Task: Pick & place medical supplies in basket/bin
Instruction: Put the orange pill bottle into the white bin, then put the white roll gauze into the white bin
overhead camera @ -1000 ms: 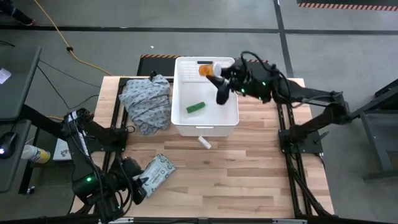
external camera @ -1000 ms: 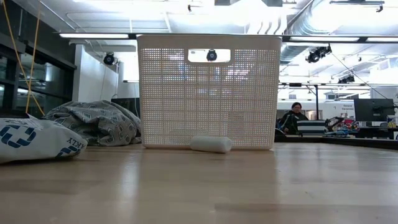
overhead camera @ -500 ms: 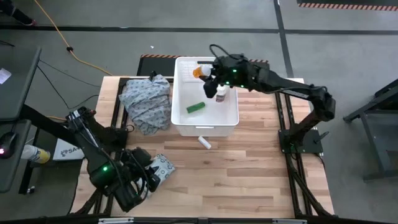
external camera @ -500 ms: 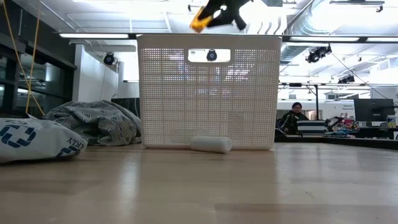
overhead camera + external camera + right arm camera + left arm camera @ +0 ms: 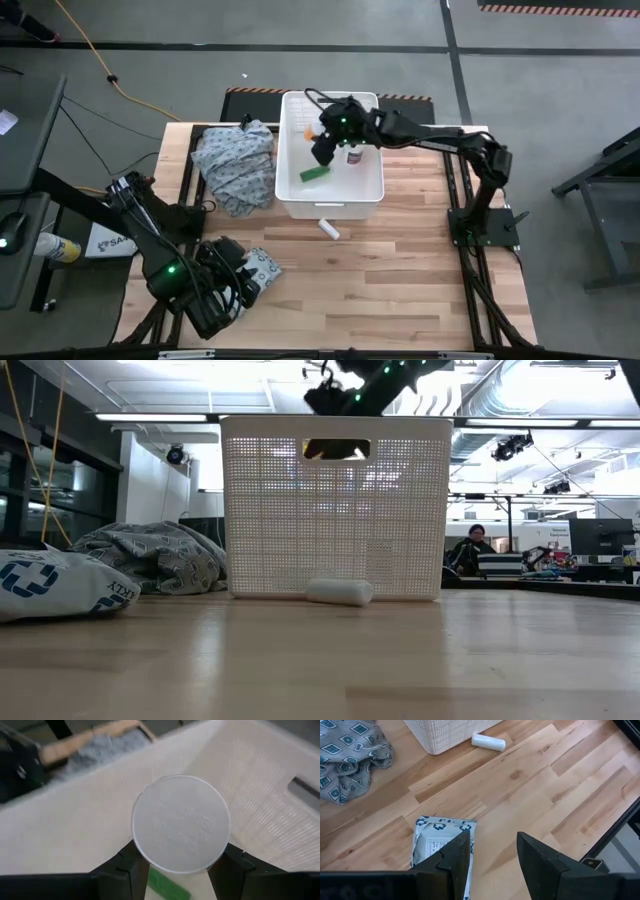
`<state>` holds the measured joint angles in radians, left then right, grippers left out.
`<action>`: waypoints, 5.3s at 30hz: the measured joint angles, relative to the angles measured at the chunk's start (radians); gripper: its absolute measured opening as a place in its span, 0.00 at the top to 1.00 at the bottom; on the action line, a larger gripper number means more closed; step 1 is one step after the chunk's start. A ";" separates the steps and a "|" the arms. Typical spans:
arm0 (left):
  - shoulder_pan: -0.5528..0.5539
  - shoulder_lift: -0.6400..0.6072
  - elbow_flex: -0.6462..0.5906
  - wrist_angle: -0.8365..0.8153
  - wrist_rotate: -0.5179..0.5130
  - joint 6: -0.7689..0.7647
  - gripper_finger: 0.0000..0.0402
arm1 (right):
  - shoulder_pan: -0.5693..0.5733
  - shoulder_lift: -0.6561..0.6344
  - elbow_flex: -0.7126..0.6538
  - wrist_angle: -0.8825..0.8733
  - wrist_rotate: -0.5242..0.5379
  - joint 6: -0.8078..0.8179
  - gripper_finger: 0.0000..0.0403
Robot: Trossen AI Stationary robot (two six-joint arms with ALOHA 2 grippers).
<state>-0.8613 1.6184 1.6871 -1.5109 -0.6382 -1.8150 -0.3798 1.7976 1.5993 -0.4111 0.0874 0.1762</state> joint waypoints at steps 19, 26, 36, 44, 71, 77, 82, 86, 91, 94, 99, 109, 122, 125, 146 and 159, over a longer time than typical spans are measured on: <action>0.059 0.000 0.000 -0.002 -0.002 0.013 0.51 | -0.005 0.101 0.000 -0.075 -0.008 -0.090 0.60; 0.058 0.000 0.000 0.004 -0.003 0.008 0.51 | 0.007 0.132 0.000 -0.090 -0.027 -0.127 0.60; 0.058 0.002 0.000 0.041 -0.009 0.007 0.51 | 0.038 0.199 0.000 -0.129 -0.029 -0.163 0.60; 0.058 0.003 0.000 0.054 -0.012 0.008 0.51 | 0.036 0.216 -0.001 -0.149 -0.043 -0.178 0.59; 0.058 0.003 0.000 0.052 -0.008 0.038 0.51 | 0.033 0.215 -0.001 -0.091 -0.079 -0.177 0.41; 0.058 0.003 0.000 0.052 -0.007 0.064 0.51 | 0.033 0.215 0.030 -0.129 -0.062 -0.175 0.36; 0.056 0.003 0.000 0.052 -0.005 0.077 0.51 | 0.033 0.215 0.161 -0.224 -0.028 -0.177 0.34; 0.056 0.003 0.000 0.051 0.001 0.084 0.51 | 0.034 0.213 0.323 -0.311 -0.027 -0.177 0.34; 0.056 0.003 0.000 0.055 0.005 0.113 0.51 | 0.049 0.213 0.543 -0.442 -0.030 -0.189 0.34; 0.056 0.003 0.000 0.057 0.036 0.144 0.51 | 0.069 0.213 0.682 -0.571 -0.034 -0.216 0.34; 0.056 0.003 0.000 0.054 0.064 0.181 0.51 | 0.125 0.122 0.676 -0.675 -0.049 -0.211 0.34; 0.056 0.003 0.000 0.035 0.072 0.248 0.51 | 0.330 -0.104 0.467 -0.785 -0.169 -0.115 0.34; 0.056 0.002 0.000 0.023 0.072 0.248 0.51 | 0.655 -0.216 0.124 -0.588 -0.127 0.170 0.34; 0.056 0.002 0.000 0.021 0.074 0.248 0.51 | 0.687 -0.215 -0.004 -0.470 -0.071 0.277 0.34; 0.056 0.002 0.000 -0.061 0.154 0.271 0.51 | 0.670 -0.214 -0.488 0.136 -0.012 0.681 0.34; 0.056 0.002 0.000 -0.060 0.157 0.308 0.51 | 0.761 -0.189 -0.487 0.116 0.220 0.653 0.34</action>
<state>-0.8053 1.6207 1.6871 -1.5713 -0.4808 -1.5068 0.3808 1.6087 1.1126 -0.2947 0.3073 0.8296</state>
